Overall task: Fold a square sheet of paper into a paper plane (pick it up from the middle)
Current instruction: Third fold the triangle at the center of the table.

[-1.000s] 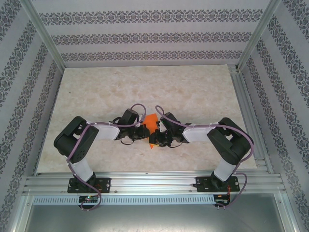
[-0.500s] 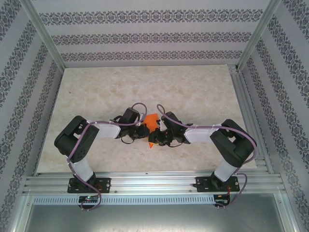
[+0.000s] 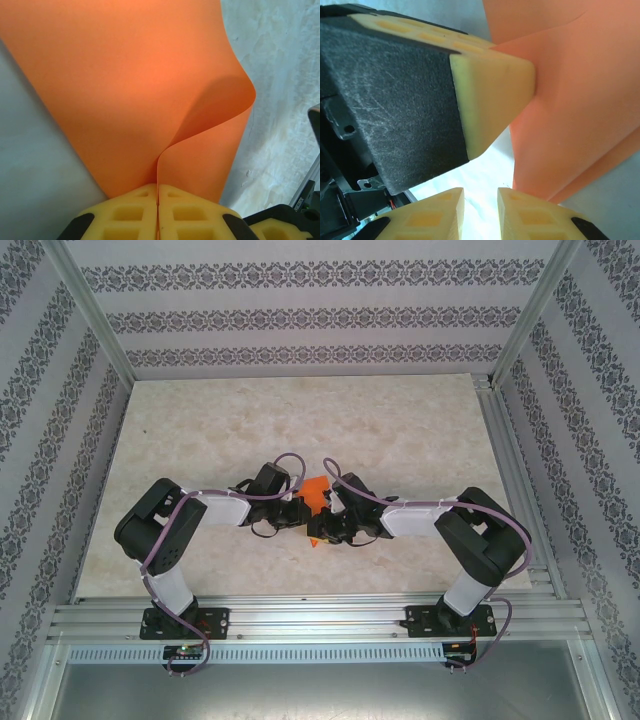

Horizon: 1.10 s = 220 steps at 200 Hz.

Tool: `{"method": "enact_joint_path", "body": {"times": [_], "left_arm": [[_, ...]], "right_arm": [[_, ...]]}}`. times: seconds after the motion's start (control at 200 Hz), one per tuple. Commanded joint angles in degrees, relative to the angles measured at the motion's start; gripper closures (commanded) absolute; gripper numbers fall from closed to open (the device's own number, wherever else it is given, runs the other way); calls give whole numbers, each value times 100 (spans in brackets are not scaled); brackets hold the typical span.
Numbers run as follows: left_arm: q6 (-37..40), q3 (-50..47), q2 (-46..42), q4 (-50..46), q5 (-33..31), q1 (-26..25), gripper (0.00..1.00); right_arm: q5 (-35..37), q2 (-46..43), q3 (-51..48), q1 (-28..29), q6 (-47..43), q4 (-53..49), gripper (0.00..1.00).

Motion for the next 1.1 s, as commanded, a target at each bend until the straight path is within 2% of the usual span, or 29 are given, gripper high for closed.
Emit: {"method": "enact_joint_path", "body": {"times": [0.0,0.365,0.714,1.094], "left_arm": [[106,83,162,-118,9,-31,90],[183,108,226,-242,4,-30,90],[243,161,124,-355,-134,-33,91],[394,243,132,-559,-293,-31,92]], "right_arm": [[42,139,-36,72,20,-6,76],[422,209,-87,74,-94,-396,77],[245,-448,-62,74,-9,-199,74],[31,-147,-221,117,235,341,75]]}}
